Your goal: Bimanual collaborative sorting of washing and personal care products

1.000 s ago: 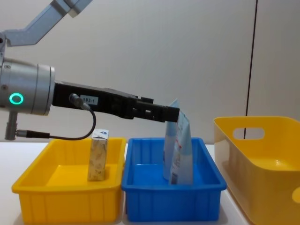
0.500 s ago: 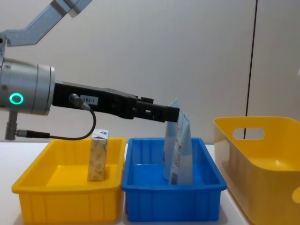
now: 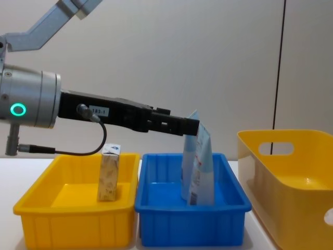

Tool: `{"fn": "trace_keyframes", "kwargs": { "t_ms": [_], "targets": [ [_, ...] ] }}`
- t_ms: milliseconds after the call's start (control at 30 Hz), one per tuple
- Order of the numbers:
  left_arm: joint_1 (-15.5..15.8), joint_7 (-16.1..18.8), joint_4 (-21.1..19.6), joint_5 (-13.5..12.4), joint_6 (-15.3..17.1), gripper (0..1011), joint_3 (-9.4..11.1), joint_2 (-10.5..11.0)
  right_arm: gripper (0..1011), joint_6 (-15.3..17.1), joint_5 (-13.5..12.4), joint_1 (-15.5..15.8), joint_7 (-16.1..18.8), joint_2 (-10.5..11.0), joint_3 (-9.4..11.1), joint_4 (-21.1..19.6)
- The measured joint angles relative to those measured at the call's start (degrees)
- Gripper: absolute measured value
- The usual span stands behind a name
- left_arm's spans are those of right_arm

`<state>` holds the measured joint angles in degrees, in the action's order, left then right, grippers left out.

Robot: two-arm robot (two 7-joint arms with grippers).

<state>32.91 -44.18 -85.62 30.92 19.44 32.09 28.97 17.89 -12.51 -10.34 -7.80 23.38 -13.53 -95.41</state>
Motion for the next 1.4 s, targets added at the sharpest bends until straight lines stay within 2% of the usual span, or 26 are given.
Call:
{"fn": "trace_keyframes", "kwargs": {
  "t_ms": [133,633,1033,1400],
  "targets": [
    [0.0,0.0,0.0,0.0,0.0,1001,0.0,0.0,1003,0.0,0.0,0.0,0.0,0.0,0.0,0.0],
    [0.0,0.0,0.0,0.0,0.0,1001,0.0,0.0,1003,0.9,-0.2,0.9,1.6,0.1,-0.7,-1.8],
    [0.0,0.0,0.0,0.0,0.0,1001,0.0,0.0,1003,3.6,-0.3,2.1,4.4,-0.5,-3.9,-5.1],
    [0.0,0.0,0.0,0.0,0.0,1001,0.0,0.0,1003,5.3,-0.1,2.0,5.9,-1.5,-5.8,-6.0]
  ]
}}
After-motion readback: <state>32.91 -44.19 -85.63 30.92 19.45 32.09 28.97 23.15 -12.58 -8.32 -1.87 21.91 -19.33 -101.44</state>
